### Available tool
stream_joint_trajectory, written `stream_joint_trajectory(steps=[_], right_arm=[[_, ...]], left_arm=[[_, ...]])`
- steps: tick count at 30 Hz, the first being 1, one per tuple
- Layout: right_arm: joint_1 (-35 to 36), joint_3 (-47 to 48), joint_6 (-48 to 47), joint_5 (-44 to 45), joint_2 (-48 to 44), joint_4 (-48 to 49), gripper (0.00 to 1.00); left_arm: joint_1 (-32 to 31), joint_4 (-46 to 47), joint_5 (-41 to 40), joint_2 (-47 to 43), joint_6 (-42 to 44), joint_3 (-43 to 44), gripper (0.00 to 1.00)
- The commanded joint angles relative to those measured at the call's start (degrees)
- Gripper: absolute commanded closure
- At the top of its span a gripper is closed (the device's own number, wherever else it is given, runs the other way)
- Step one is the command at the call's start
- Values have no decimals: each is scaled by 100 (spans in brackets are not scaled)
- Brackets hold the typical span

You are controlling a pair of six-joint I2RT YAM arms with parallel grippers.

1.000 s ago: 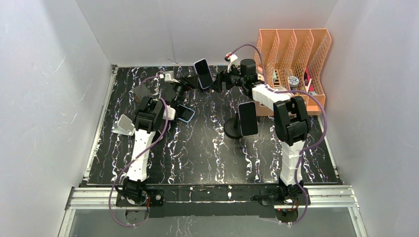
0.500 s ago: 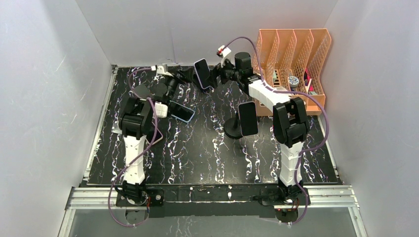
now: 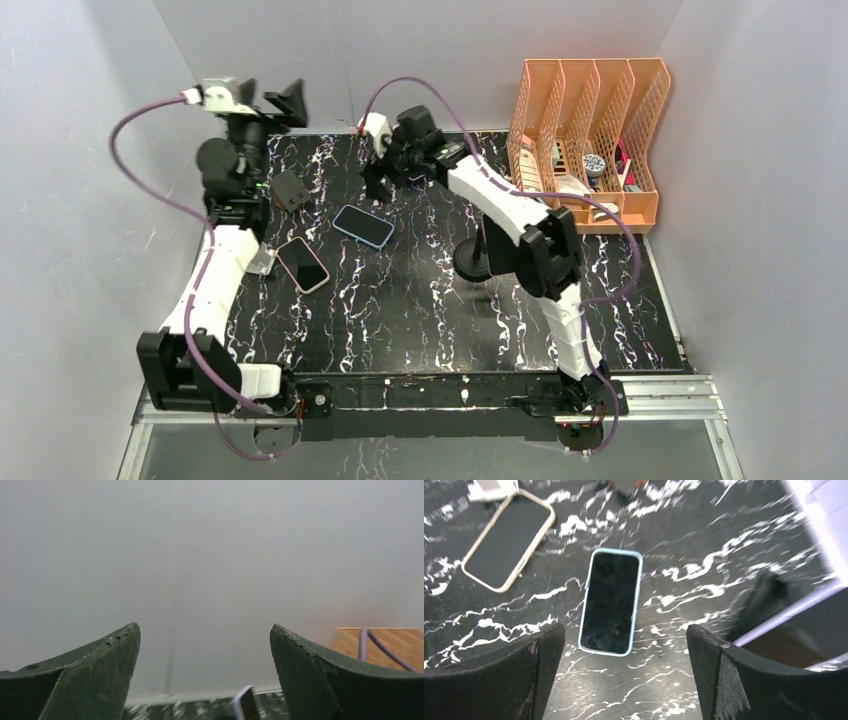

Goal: Place the phone on the phone stand
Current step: Place the phone on the phone stand, then pick up the phone at the center of the board.

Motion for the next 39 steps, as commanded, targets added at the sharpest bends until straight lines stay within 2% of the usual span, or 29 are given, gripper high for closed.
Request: stream_joint_trajectory(steps=[1,2,5,8,11,17,29,34,39], right_arm=[[328,593,-196,480,1000,-1499,1],[416,640,-214,675,1144,-1563,1],[596,797,-194,992,1454,-1624,1],[638,879,-58,1188,1605,-1608,1],[646,743,-36,1310,1570,-1502,1],[690,701,-34,1436,1586,-1350,1],[842,606,-4,1460,1692,-1220,1],[887,516,96,1435,1785,-1168,1],[923,136,206,1478,1702,-950,11]], left_arm=[[479,-3659,-773,-341,505,513,2],[479,-4279,-821,-350,626,646,2],[547,-5390,-671,-149,758,864,2],[945,-5922,327,143,497,913,2],[1163,-5750,884,68,236,493,2],[1180,-5877,1166,65,349,264,2],[1177,-5941,1160,180,363,-95,2],[1174,-5503,1268,176,-291,-634,2],[1170,-5326,1187,253,-934,-969,2]])
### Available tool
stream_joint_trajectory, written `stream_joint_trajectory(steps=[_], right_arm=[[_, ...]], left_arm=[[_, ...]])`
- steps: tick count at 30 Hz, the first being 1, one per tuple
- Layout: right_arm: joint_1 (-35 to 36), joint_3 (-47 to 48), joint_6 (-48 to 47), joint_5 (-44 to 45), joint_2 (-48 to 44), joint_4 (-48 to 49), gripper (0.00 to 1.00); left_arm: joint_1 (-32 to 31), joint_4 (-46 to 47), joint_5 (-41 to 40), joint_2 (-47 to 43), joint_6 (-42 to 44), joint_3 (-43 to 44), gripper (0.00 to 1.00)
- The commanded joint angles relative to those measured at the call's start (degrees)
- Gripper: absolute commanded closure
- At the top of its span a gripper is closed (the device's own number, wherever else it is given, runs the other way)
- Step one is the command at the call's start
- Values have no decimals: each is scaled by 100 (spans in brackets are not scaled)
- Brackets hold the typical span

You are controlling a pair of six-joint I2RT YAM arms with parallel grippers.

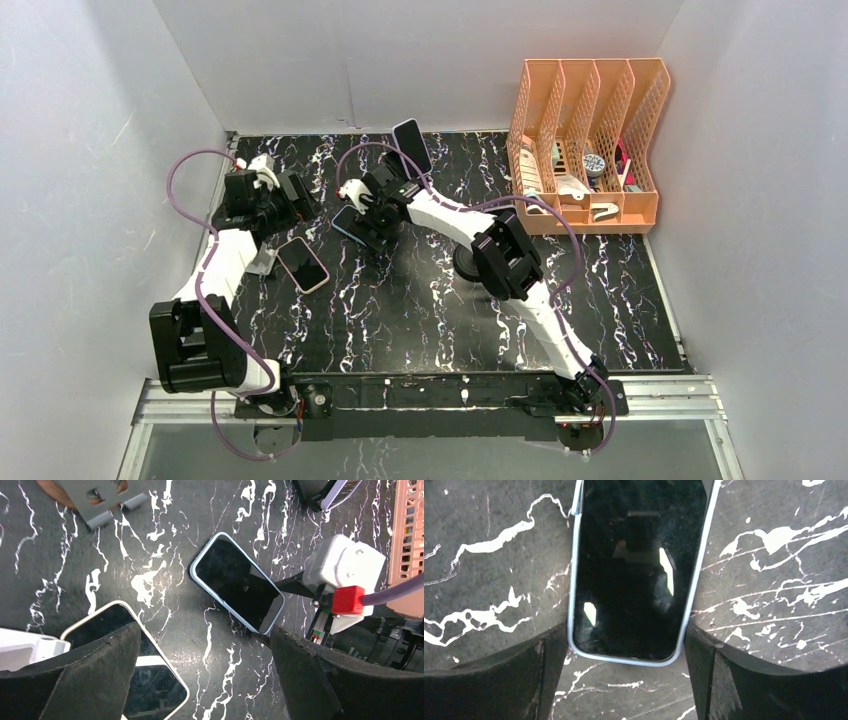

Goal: Place the phone on the phone stand
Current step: Pick up the phone at the center of the board.

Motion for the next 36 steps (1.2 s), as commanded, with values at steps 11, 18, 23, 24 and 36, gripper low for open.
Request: stream_joint_trajectory(steps=[11,18,23,24,36], right_arm=[[44,-1332,560,-161,-396,685,65],[44,-2282,1355,-987,-1281,1928,69],[57,-2476,1715,-1382,-1637,2290,69],[63,-2436,1713,-1364,-1653,2251,69],[79,-2418,1625,-1376,-1756,2230,69]], left_arm=[[-164,598,-20,467,-1465,-396,2],[-814,857,-301,1384,-2145,-383,2],[-1073,1115,-612,1631,-2352,-407,2],[-1076,1174,-608,1669,-2392,-409,2],[-1068,1251,-1193,1449,-2379,-585,17]])
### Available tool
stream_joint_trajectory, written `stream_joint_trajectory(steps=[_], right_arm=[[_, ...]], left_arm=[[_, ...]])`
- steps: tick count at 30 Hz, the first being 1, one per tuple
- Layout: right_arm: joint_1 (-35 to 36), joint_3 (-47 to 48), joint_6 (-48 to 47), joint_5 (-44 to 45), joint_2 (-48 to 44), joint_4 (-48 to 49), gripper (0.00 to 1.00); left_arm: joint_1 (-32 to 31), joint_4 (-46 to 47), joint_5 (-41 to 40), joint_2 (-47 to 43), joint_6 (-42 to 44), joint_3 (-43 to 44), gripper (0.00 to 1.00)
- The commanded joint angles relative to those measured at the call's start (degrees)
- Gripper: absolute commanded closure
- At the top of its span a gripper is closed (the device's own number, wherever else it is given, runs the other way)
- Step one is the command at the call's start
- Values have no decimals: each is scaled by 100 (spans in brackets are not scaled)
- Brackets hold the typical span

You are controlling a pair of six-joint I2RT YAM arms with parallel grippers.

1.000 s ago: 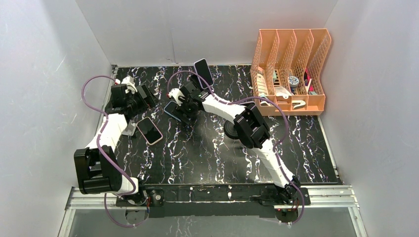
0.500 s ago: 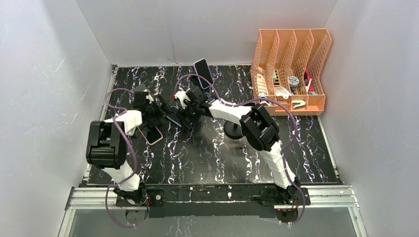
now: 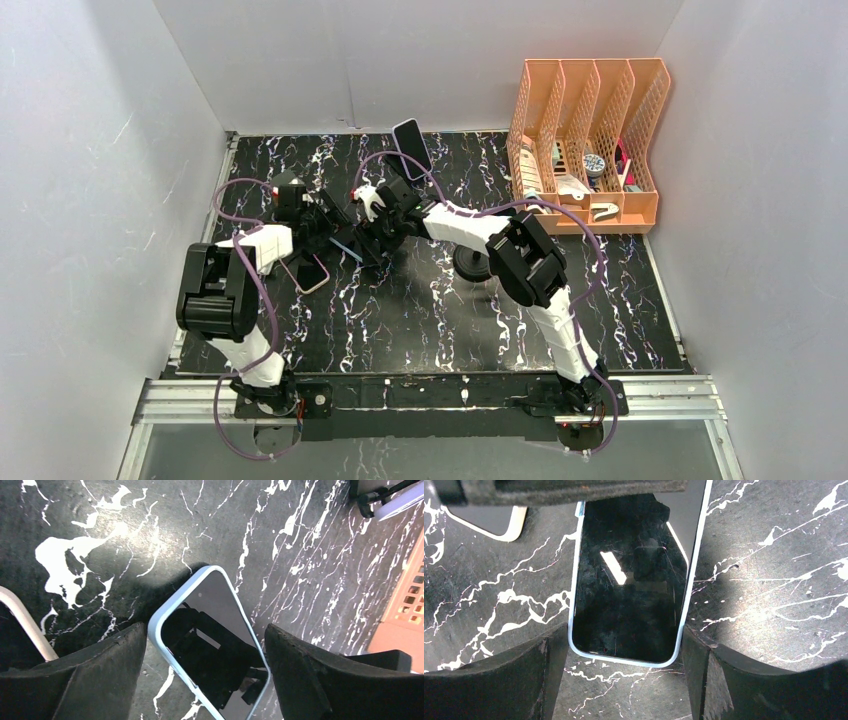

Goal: Place the phone on the phone stand
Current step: Pick up the phone at the center of the board.

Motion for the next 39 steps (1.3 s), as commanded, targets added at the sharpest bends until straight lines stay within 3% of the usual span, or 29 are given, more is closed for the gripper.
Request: stream_joint_trajectory(steps=[1,7,15,22,28,36,39], right_arm=[[49,36,67,-325,-537,382,68],[49,-52,97,-399,-633,493,69],[47,-272,94,-458,-742,681,68],[53,-233,143,-639,-618,675,68],[69,-185,146,-805,-565,691,68],[189,-136,45,-1094,-549,756,68],[230,-108,45,-1140,-505,713,68]], left_arm=[[31,73,-366,-269,2,-213,25],[40,466,-141,-206,-209,-414,54],[47,986,-484,-669,-442,-815,60],[49,1663,-543,-955,-689,-1112,78],[49,2179,-411,-1011,-818,-1310,78],[49,2568,-314,-1092,-815,-1484,52],[55,2588,-400,-1161,-779,-1529,55]])
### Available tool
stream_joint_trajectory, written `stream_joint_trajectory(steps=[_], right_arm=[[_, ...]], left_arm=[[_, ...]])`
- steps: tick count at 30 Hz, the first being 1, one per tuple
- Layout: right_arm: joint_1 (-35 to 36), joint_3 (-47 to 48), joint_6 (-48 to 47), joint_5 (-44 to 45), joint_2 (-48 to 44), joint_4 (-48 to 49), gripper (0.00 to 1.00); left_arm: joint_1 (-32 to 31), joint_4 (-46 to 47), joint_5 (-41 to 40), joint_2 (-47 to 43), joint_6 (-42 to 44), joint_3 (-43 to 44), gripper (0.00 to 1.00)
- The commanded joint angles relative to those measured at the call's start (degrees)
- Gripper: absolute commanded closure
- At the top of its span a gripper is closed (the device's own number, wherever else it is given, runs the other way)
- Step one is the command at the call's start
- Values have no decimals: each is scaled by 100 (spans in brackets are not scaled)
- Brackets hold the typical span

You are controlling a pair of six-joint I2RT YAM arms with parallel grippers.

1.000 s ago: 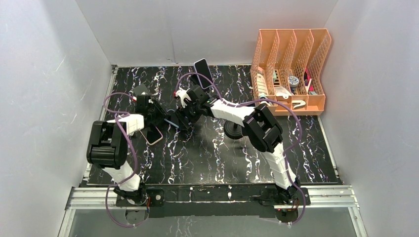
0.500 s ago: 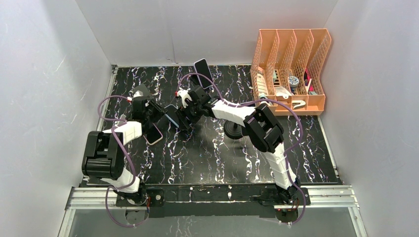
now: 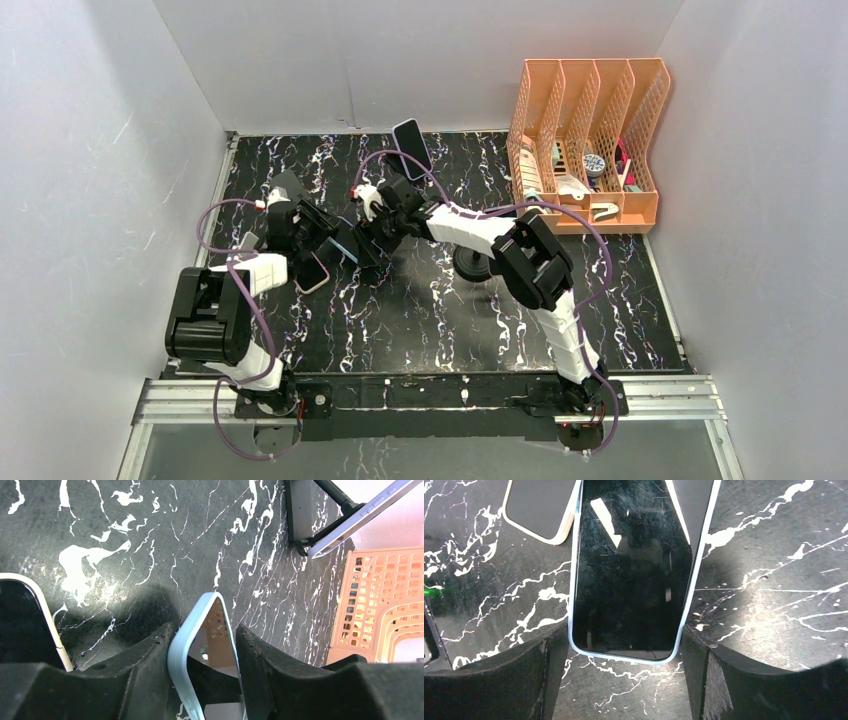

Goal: Place the phone on the phone stand
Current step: Pick up the phone at the center of the board.

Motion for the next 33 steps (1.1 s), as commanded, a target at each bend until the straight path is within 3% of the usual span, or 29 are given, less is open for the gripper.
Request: stream_joint_trajectory(steps=[1,12,17,22,30,33], right_arm=[[221,216,-233,-703,-184,320,68],[259,264,-433,-875,-131,185,67],[262,294,-524,-904,-88,129,62],[261,357,-612,-639,-174,179,38],[249,877,-1109,-335,-378,85,21],[233,981,-1276,-152,-546,168,2]], left_arm=[[-2,405,-23,-361,26,-54,59],[126,683,31,-517,85,-123,100],[137,730,642,-498,569,78,100],[198,386,1052,-535,920,465,100],[436,-261,1662,-821,2235,1163,100],[674,-470,1951,-832,2550,1428,100]])
